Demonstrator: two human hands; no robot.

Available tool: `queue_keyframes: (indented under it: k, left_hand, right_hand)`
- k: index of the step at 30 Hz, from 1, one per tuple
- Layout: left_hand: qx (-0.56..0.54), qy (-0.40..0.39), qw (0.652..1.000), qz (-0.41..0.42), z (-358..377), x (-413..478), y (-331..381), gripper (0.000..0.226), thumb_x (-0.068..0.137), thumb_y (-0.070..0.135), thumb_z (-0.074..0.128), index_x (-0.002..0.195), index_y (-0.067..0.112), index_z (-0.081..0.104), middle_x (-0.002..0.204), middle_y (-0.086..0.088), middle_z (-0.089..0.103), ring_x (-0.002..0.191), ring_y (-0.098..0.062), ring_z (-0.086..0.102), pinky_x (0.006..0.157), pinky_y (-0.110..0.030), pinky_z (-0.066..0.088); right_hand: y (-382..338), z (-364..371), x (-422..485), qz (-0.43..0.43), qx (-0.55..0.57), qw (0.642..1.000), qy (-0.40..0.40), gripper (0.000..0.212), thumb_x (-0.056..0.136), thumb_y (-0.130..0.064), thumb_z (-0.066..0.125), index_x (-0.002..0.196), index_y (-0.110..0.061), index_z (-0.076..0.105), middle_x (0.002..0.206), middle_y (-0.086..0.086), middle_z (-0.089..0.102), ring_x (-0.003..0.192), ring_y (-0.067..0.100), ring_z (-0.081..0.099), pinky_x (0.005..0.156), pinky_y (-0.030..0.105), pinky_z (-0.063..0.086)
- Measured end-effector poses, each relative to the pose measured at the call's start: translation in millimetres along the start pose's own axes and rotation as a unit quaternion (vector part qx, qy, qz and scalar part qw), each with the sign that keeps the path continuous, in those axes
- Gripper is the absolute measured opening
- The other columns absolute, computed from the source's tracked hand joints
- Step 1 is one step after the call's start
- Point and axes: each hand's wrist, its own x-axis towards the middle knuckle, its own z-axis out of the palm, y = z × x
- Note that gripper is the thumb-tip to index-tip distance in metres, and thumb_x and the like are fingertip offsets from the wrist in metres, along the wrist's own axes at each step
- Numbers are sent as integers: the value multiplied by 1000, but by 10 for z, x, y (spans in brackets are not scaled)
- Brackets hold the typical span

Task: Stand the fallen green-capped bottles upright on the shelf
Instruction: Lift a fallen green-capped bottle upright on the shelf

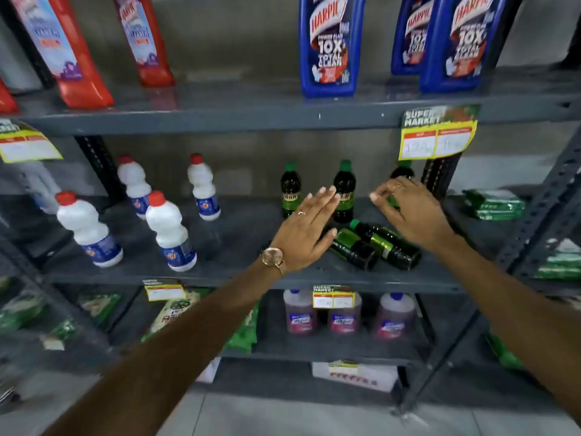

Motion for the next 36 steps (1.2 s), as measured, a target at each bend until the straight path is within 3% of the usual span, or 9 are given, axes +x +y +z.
queue_keyframes:
  k: [4,8,10,14,21,23,26,29,36]
  left_hand:
    - [-75,-103,981,-143,535,-163,-72,46,98,27,38,138,5,38,154,-12,28,145,-26,20,120,-40,18]
    - [-107,-200,937,-266,1001,-192,-144,47,98,25,35,139,1,34,152,-18,30,141,-33,26,115,-40,24]
    - [-106,-225,919,-307,1195,-191,-157,47,97,24,37,137,0,33,152,-18,29,140,-33,26,114,-39,26]
    - [-91,-215,921,-312,1460,-242,-164,55,96,24,34,144,3,19,157,-16,18,146,-28,11,120,-36,9]
    - [-35,-158,946,-282,1663,-366,-208,60,97,39,28,146,8,16,158,-9,15,147,-19,8,118,-29,1]
    - [-18,-155,947,-281,1689,-379,-201,62,96,43,27,146,8,17,158,-9,16,146,-17,8,116,-27,-2]
    - [17,-144,949,-281,1711,-366,-173,60,97,43,26,146,8,20,157,-9,20,146,-16,10,116,-26,-3]
    - [27,-142,950,-277,1706,-345,-153,59,97,41,27,145,9,22,157,-9,22,146,-16,12,118,-27,0]
    - [40,-141,950,-276,1659,-420,-105,61,96,47,26,145,10,25,155,-8,26,145,-17,17,119,-30,4]
  right_hand:
    - [482,343,73,231,-15,960,-159,64,94,-49,47,134,0,44,139,27,44,123,42,47,99,48,42]
    - [789,714,75,293,63,909,-289,77,95,-50,46,145,5,26,151,27,30,132,39,39,106,44,36]
    - [898,880,74,283,72,900,-324,67,94,-47,49,136,3,39,142,24,44,122,35,50,99,39,42]
    - [1046,1105,81,283,66,902,-321,41,85,-48,60,92,-8,56,96,12,64,81,23,60,61,30,42]
    - [1276,1241,40,268,101,907,-310,46,64,-47,71,96,-17,60,91,6,66,80,21,63,76,35,55]
    - [1331,1296,-15,268,101,920,-269,50,63,-49,72,97,-16,59,91,5,65,81,22,63,74,37,54]
    - [1374,1367,-89,280,177,940,-77,54,68,-41,79,109,-17,55,96,1,60,87,20,58,75,33,49]
    - [1365,1411,-104,306,309,895,103,62,68,-31,82,115,-25,43,95,-6,58,86,-1,57,66,14,42]
    - [1387,1587,-221,326,350,857,191,88,54,-33,92,118,-29,33,99,-22,54,90,-23,53,70,-1,39]
